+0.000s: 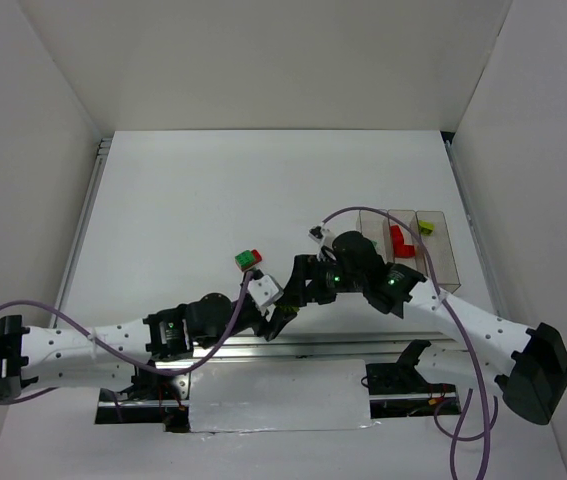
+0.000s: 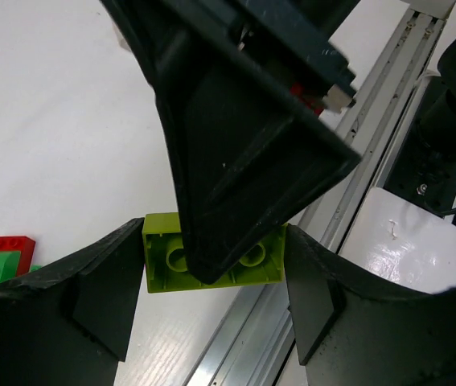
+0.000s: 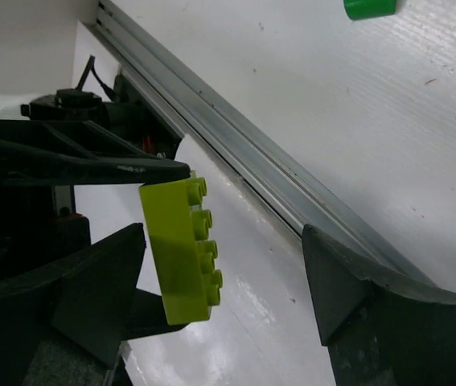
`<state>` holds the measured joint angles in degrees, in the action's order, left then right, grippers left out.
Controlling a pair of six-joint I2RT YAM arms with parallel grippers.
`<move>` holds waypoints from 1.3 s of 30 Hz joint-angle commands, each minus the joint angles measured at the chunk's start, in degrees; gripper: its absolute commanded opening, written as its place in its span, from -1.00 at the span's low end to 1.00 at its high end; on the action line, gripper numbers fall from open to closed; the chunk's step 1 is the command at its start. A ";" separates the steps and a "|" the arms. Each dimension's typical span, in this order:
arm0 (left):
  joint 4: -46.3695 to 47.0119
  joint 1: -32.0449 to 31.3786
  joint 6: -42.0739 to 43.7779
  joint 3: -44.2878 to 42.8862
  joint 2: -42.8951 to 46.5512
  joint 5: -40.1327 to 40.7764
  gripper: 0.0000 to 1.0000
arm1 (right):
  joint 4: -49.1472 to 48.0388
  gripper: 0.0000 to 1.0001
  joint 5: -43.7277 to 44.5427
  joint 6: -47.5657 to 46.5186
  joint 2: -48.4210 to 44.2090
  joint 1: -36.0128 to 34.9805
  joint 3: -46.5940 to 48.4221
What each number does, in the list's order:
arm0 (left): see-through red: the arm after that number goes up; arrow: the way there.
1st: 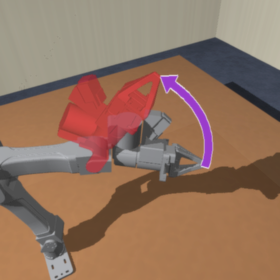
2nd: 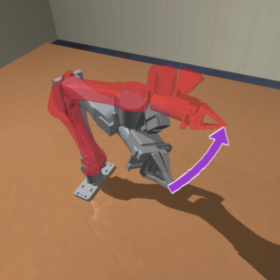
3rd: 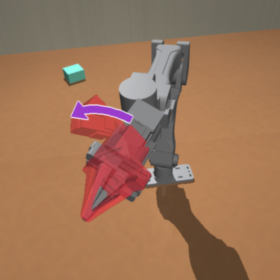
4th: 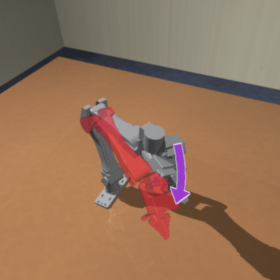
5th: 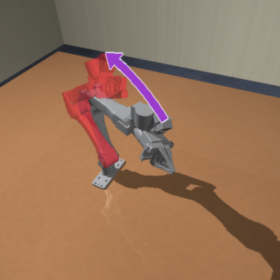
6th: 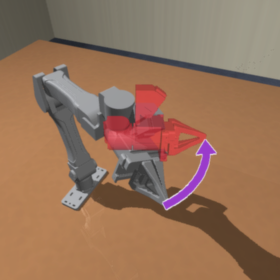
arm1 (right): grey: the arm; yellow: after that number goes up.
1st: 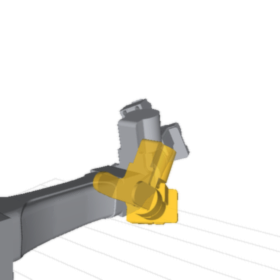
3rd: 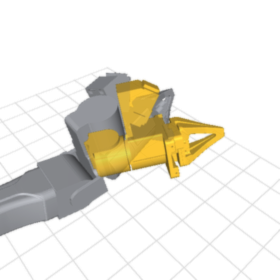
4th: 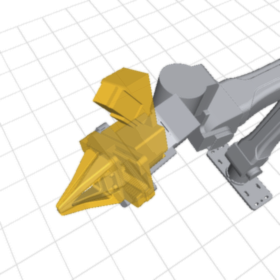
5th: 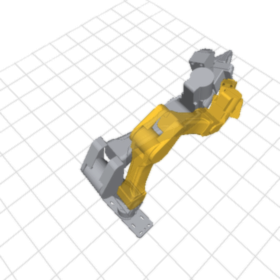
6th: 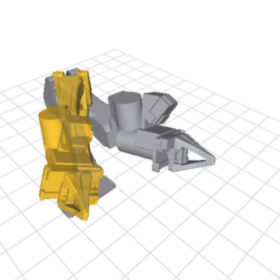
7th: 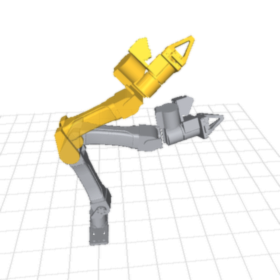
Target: Sort the legos into containers by color
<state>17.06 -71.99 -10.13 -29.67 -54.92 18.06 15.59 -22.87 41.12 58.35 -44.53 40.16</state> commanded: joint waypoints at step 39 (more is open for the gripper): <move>-38.07 19.95 -33.20 -14.01 -0.27 18.15 0.99 | 5.41 -1.00 41.86 2.73 12.57 64.74 7.83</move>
<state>-21.67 -52.71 -43.75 -43.90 -55.16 40.21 19.79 15.07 42.57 68.88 18.20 45.08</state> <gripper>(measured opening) 0.995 0.357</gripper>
